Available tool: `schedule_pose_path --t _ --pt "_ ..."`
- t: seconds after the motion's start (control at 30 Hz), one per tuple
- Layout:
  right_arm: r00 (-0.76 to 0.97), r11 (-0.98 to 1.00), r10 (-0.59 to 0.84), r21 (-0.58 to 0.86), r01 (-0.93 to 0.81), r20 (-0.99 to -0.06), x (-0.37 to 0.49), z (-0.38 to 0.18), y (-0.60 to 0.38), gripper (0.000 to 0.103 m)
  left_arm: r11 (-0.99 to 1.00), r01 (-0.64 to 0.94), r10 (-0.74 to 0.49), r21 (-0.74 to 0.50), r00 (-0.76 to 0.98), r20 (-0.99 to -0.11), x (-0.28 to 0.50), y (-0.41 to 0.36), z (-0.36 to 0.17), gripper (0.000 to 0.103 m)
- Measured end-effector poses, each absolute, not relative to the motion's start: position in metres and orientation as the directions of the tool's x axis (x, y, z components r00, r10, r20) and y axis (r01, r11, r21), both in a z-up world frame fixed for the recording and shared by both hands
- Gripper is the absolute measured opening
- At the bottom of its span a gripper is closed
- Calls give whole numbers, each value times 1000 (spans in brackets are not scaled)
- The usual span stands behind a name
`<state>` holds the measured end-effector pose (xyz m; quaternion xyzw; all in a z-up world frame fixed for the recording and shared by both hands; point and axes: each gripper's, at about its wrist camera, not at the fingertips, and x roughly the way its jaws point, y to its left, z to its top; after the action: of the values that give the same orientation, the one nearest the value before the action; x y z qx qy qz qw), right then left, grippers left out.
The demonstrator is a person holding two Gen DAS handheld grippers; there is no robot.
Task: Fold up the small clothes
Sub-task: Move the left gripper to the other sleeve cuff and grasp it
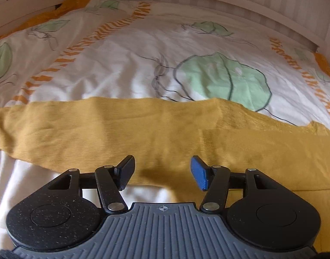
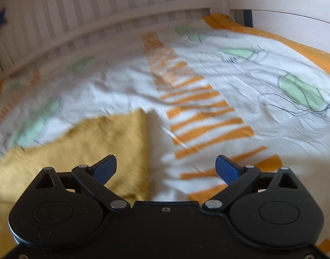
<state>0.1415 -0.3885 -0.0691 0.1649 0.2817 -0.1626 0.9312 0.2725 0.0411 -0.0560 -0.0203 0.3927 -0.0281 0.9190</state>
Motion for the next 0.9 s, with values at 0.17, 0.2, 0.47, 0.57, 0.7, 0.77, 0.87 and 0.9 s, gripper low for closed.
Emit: schedule_pose_path --t 0.17,0.2,0.47,0.57,0.7,0.77,0.87,0.9 --pt "857 915 -79 304 266 -509 137 -64 -368 99 993 -73 -11 -88 704 -710 265 95 -47 56" --pt "861 919 -47 316 237 -507 136 -66 -362 99 990 -100 0 -99 704 -711 264 107 -46 57" --pt "846 944 79 313 107 -527 143 -65 -297 99 954 -257 82 -154 719 -691 255 180 -36 58" --pt "839 950 121 308 58 -531 148 -64 -272 99 941 -293 101 -169 721 -685 251 202 -34 60" --pt "827 946 165 324 22 -537 159 -66 -242 100 919 -342 121 -196 718 -686 248 232 -34 60" --pt "824 946 173 324 14 -539 167 -69 -229 100 906 -364 126 -214 717 -685 248 246 -35 60" --pt "821 953 172 303 2 -545 178 -72 -210 100 886 -396 135 -240 717 -684 247 267 -36 61" --pt "819 953 176 302 -3 -547 181 -74 -203 100 879 -408 139 -248 716 -684 247 274 -37 61"
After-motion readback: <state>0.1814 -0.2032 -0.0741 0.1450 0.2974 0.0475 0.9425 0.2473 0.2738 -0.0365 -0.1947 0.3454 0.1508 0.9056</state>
